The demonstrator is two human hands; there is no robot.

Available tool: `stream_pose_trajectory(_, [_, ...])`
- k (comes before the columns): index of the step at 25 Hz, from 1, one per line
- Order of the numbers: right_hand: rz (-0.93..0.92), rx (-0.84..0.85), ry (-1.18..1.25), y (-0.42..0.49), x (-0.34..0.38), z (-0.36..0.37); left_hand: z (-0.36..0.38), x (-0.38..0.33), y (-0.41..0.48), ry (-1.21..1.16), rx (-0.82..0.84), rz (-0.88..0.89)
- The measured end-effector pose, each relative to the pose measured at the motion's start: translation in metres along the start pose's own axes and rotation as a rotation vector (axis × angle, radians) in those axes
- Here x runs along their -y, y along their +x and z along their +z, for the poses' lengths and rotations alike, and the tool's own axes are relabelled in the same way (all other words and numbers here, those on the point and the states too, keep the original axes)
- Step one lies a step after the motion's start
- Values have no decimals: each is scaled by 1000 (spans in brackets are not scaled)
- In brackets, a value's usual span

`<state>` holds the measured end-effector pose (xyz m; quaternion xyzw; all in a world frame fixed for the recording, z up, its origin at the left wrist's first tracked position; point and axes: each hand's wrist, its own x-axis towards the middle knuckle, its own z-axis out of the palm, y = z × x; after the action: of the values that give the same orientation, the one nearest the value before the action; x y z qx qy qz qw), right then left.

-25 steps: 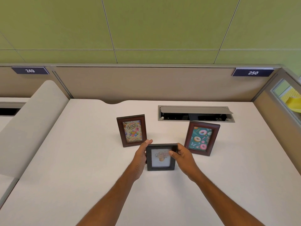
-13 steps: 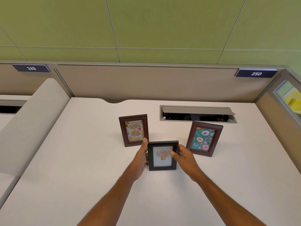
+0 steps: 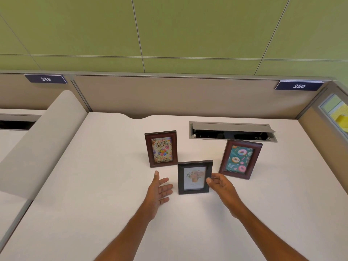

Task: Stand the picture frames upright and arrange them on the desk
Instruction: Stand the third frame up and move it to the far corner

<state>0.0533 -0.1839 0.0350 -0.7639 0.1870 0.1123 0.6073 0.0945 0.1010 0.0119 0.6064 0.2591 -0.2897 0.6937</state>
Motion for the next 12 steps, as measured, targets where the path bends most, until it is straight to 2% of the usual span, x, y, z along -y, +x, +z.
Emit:
stream_pose_trajectory(6, [-9, -20, 104, -12, 22, 12, 5, -8, -11, 49, 63, 15])
stream_pose_trajectory(12, [15, -87, 93, -16, 19, 20, 12, -14, -15, 93, 122, 40])
